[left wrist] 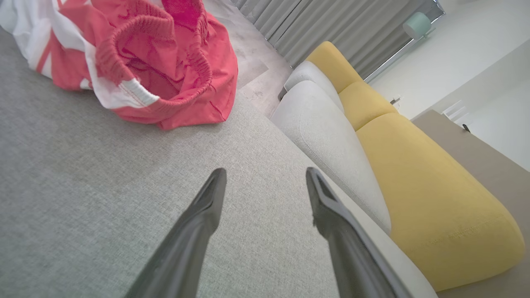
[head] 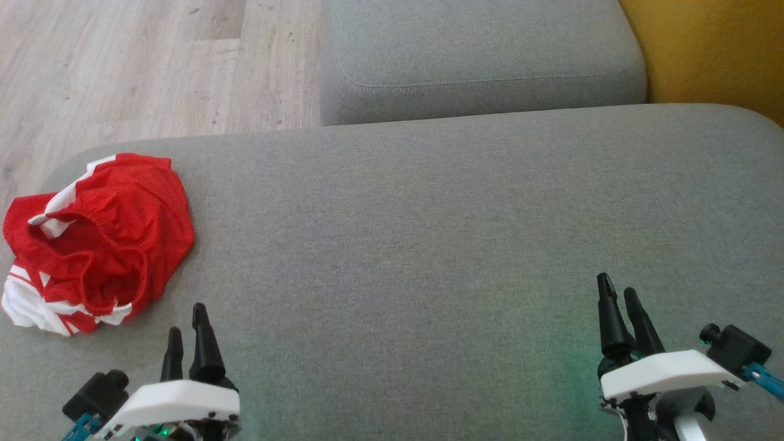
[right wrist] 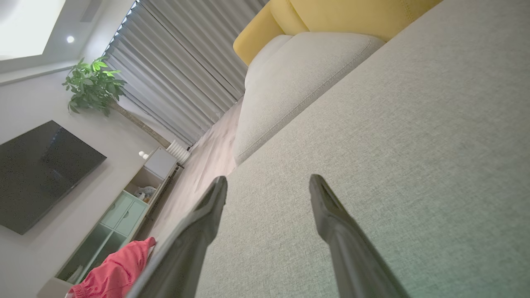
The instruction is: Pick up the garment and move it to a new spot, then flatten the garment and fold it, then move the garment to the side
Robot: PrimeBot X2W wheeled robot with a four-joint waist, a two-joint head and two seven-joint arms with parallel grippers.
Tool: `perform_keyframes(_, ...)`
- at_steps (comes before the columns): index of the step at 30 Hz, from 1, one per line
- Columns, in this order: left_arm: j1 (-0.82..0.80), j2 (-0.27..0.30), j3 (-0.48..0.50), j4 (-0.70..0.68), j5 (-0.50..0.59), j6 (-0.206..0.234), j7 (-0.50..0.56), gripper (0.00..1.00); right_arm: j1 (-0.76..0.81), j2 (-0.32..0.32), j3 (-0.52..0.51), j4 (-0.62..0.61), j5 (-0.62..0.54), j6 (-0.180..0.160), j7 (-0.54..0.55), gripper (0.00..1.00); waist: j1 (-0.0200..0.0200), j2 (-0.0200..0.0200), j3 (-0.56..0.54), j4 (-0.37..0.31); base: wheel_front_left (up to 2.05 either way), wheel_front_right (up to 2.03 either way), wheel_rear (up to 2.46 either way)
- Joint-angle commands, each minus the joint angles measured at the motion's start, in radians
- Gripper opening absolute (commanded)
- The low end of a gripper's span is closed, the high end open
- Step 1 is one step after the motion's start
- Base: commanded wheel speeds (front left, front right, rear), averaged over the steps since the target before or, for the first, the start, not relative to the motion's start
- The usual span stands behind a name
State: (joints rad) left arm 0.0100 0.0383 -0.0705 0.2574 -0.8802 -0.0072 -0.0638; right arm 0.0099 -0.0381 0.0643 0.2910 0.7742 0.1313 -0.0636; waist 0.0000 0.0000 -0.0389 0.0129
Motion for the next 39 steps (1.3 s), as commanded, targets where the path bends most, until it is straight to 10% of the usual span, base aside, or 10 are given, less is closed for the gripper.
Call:
perform_keyframes(1,-0.018,0.008,0.003,-0.038,0.045,0.009,-0.015,1.0,-0.034,-0.008,0.021,-0.042,-0.052,0.0,-0.017,1.0,0.0,0.0,-0.001,0.001,0.0,0.0,0.0)
perform_keyframes(39,-0.014,0.01,-0.074,-0.043,0.495,0.061,-0.125,1.0,-0.03,-0.01,0.036,-0.007,-0.52,0.0,-0.126,1.0,0.0,0.0,-0.017,0.008,0.0,0.0,0.0)
